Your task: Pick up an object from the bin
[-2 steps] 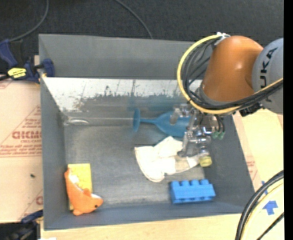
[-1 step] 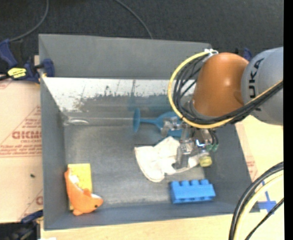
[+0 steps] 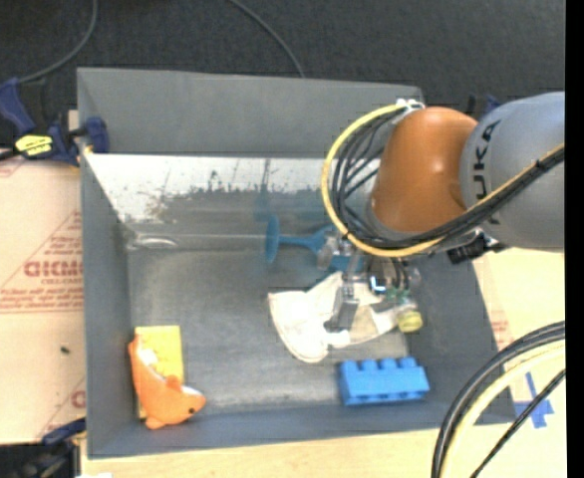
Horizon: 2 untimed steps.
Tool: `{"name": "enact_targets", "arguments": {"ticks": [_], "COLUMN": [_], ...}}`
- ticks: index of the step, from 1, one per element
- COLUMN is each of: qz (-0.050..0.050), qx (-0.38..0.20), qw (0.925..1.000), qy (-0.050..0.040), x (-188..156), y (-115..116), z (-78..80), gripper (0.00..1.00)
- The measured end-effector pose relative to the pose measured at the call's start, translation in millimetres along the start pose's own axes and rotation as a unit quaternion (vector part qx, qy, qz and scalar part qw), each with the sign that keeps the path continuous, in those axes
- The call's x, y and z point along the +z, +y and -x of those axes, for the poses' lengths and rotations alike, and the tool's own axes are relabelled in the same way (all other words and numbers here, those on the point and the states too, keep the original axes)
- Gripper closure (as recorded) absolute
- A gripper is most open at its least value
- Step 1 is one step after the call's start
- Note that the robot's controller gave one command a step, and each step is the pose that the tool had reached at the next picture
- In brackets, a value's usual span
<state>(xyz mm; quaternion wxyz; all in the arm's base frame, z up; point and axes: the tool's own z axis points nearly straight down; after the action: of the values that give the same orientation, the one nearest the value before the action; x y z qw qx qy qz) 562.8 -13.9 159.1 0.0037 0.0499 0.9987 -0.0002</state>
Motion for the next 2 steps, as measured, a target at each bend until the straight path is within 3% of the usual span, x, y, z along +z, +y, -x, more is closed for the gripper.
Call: {"name": "enact_targets", "arguments": {"ticks": [1, 2], "qz": [-0.001, 0.000], "qx": [-0.081, 0.029], "qw": [0.9967, 0.9996], "qy": [0.0007, -0.0003], "x": [60, 88], "y": [10, 21], "z": [6.8, 3.4], "gripper": [0.00, 1.00]}}
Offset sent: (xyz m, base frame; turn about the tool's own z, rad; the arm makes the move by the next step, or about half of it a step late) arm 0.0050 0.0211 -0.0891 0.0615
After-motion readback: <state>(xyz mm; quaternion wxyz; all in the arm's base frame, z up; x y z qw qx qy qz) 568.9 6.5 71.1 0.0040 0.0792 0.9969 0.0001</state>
